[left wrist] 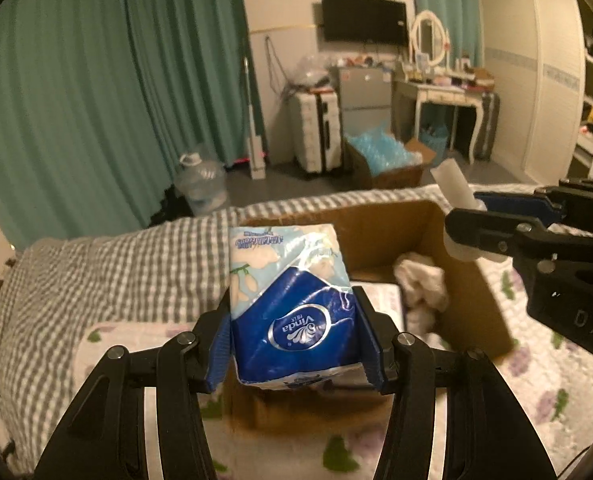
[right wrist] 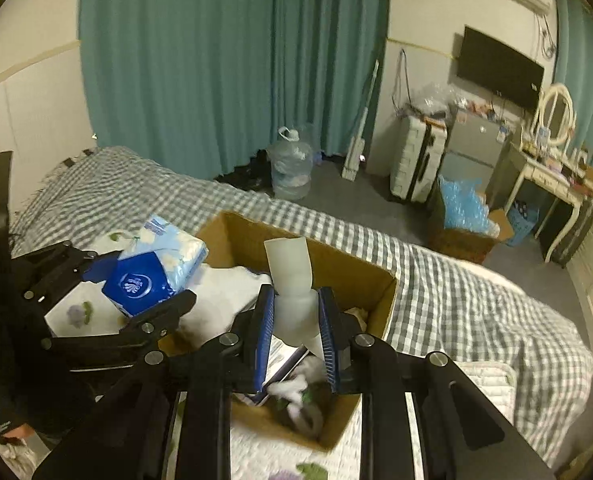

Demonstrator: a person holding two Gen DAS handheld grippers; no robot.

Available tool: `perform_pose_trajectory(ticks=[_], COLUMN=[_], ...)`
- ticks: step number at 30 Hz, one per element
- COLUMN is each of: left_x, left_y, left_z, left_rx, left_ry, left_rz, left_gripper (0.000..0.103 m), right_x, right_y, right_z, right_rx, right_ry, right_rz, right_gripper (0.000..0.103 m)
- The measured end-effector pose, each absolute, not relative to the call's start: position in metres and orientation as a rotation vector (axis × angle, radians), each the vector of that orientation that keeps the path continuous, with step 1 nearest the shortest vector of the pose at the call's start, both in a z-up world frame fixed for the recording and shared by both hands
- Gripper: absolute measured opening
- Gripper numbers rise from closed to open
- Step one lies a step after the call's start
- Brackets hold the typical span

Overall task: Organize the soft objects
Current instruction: 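Carry the Vinda pack and white item into the box and open both tools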

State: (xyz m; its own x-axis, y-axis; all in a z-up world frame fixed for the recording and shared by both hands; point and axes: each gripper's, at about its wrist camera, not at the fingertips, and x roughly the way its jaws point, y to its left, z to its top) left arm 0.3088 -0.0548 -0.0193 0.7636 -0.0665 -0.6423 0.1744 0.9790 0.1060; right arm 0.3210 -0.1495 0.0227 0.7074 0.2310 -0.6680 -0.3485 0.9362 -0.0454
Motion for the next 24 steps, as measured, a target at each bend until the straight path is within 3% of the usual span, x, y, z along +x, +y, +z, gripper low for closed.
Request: perform_pose_trajectory(ticks=[11, 12, 13, 15, 20, 24], left_x=[0.352, 0.352, 0.348, 0.344, 0.328, 0.299], left_y=[-0.075, -0.08, -0.083, -0.081, -0.068, -0.059], left_z=[-0.056, -0.057, -0.058, -0.057, -0.035, 0.0], left_rx=[0.225, 0.249, 0.273, 0.277, 0.185, 0.172], left_ry=[0.725, 0.725, 0.72, 0.701, 0.695, 0.673], left_rz=[-0.15, -0.135, -0.125, -0.11, -0.115, -0.09], left_gripper=[0.056, 0.056, 0.058, 0.071, 0.072, 0.072], right_x=[0.396, 0.398, 0.397, 0.393, 0.376, 0.34], right_y=[-0.162, -0.163, -0.165, -0.169, -0.172, -0.183], right_z=[-0.04, -0.044, -0.046, -0.046, -0.02, 0.024], right_rx=[-0.056, -0.049, -0.039, -0.019, -0.013, -0.007], right_ry=[0.807, 0.809, 0.807, 0.782, 0.745, 0.667], right_rz=[0.282, 0.268, 0.261, 0.247, 0.238, 0.188], right_gripper=[0.025, 0.032, 0.051, 0.071, 0.072, 0.08])
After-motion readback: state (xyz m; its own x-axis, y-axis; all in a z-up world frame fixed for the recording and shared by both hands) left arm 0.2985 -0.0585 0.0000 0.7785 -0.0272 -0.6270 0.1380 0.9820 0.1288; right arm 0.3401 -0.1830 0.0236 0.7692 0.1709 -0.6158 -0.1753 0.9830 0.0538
